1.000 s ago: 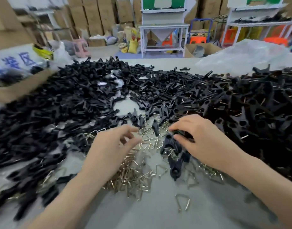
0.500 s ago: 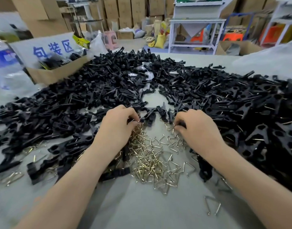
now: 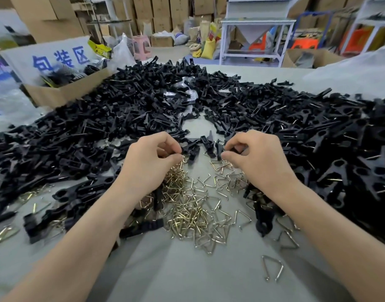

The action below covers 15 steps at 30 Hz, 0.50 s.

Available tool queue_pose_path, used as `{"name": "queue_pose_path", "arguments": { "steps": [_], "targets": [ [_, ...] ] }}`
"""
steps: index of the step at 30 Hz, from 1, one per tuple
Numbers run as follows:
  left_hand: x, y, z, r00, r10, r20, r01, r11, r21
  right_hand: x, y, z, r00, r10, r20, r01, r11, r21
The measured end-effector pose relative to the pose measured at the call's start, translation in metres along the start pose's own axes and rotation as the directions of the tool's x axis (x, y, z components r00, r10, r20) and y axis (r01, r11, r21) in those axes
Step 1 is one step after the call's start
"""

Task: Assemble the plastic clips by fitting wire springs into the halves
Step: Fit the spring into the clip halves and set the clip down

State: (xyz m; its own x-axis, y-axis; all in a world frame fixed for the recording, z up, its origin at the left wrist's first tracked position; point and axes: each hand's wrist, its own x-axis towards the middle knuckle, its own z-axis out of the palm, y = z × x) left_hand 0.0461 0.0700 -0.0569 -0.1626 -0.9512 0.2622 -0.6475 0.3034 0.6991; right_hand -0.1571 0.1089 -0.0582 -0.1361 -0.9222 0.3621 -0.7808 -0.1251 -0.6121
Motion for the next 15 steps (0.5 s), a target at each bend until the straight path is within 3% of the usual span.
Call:
{"name": "queue_pose_path", "arguments": {
  "steps": [6, 11, 15],
  "targets": [
    [-0.003, 0.008, 0.001, 0.994, -0.005, -0.106, -0.026, 0.956, -0.291, -0.003, -0.010, -0.004, 0.999, 0.030, 0.031, -0.035, 0.983, 0.181],
    [-0.018, 0.025, 0.014, 0.993, -0.001, 0.114, 0.059, 0.861, -0.505, -0.015, -0.025, -0.011, 0.999, 0.041, 0.020, -0.046, 0.915, 0.402],
    [-0.032, 0.036, 0.025, 0.970, 0.104, 0.219, 0.021, 0.863, -0.504, -0.048, -0.020, -0.020, 0.996, 0.023, -0.087, 0.023, 0.869, 0.495]
  ]
}}
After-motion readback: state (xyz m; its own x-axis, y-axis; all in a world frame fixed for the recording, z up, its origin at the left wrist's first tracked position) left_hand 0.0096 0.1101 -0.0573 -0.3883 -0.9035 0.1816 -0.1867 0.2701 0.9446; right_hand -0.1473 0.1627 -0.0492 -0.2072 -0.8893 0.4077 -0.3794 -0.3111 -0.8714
